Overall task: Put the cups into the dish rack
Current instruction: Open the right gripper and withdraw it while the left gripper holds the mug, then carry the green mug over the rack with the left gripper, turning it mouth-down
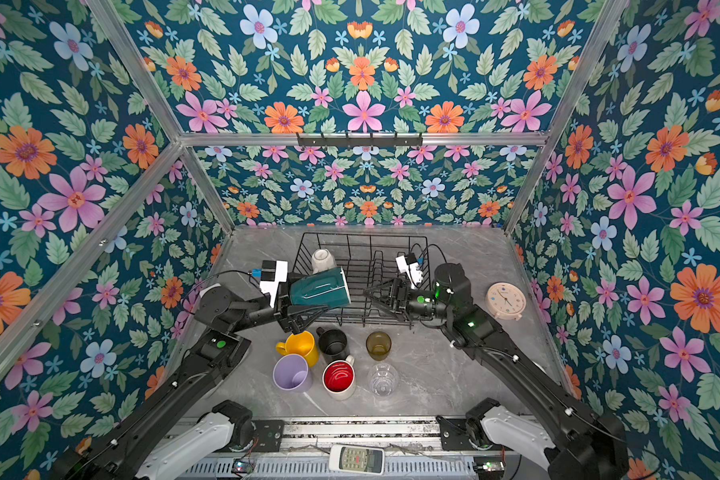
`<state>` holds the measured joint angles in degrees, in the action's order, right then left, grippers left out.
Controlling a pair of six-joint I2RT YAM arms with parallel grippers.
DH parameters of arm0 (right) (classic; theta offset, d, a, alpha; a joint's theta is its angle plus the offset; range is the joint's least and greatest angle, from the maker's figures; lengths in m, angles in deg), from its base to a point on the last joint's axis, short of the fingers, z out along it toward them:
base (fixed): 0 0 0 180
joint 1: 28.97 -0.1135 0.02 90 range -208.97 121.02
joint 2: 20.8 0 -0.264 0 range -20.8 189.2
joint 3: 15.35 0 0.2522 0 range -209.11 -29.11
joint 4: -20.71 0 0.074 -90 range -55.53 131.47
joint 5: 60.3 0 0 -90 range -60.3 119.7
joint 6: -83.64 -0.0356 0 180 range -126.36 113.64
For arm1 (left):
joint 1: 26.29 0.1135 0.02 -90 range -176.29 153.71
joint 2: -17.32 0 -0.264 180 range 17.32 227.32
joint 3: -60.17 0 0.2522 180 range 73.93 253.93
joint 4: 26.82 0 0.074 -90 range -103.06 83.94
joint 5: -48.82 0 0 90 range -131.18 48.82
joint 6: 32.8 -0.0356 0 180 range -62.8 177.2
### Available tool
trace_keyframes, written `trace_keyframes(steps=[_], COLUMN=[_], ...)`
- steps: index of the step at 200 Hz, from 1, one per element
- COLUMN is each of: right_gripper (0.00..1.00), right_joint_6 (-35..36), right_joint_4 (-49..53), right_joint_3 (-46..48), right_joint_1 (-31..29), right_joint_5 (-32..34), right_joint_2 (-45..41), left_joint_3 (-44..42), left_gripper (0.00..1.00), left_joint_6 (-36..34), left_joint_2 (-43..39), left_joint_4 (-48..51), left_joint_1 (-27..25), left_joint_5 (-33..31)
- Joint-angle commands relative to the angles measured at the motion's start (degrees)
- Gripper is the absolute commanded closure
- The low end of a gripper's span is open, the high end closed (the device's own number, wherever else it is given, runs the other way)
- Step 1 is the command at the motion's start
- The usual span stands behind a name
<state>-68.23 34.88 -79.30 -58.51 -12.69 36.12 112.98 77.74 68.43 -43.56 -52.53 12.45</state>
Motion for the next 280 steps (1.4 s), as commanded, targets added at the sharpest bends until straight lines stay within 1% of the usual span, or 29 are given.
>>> trace_keyframes(steps=[1,14,29,46,57,87,122,152,199,243,280], right_gripper=[0.24,0.19,0.13,0.05,0.02,0.01,0.01,0.01,0.01,0.01,0.01], right_joint_6=[9.8,13.1,15.5,17.3,18.4,20.6,21.9,22.7,23.6,25.1,26.5], right_joint_4=[15.7,22.0,25.8,28.5,29.8,32.4,32.1,32.6,32.0,32.3,33.0], right_joint_3=[-2.1,-3.6,-4.2,-4.5,-4.6,-5.4,-5.6,-5.4,-3.7,-3.1,-2.8], right_joint_1=[1.0,1.0,1.0,1.0,1.0,1.0,1.0,1.0,1.0,1.0,1.0], right_joint_5=[10.4,16.8,22.4,27.1,29.4,33.8,34.3,34.6,34.9,35.4,35.6], right_joint_2=[-3.6,-6.0,-8.6,-10.8,-11.7,-12.0,-11.4,-11.1,-11.6,-11.8,-12.4], left_joint_3=[2.0,3.1,4.7,7.1,9.0,13.8,18.3,21.3,30.8,36.1,44.2], left_gripper=[1.00,1.00,1.00,1.00,1.00,1.00,1.00,1.00,1.00,1.00,1.00], left_joint_6=[-3.5,-4.2,-4.7,-5.1,-5.1,-5.8,-6.4,-6.9,-8.6,-9.1,-10.1], left_joint_2=[0.2,0.9,1.9,3.5,4.6,7.0,9.7,13.5,23.2,30.9,39.5], left_joint_4=[4.0,6.7,9.9,13.8,16.8,24.6,31.1,34.5,45.9,49.9,57.0], left_joint_1=[0.0,0.0,0.0,0.0,0.0,0.0,0.0,-0.4,-1.8,-3.6,-5.6], left_joint_5=[-4.9,-6.5,-8.2,-9.9,-11.1,-14.8,-19.8,-21.9,-28.1,-34.0,-40.8])
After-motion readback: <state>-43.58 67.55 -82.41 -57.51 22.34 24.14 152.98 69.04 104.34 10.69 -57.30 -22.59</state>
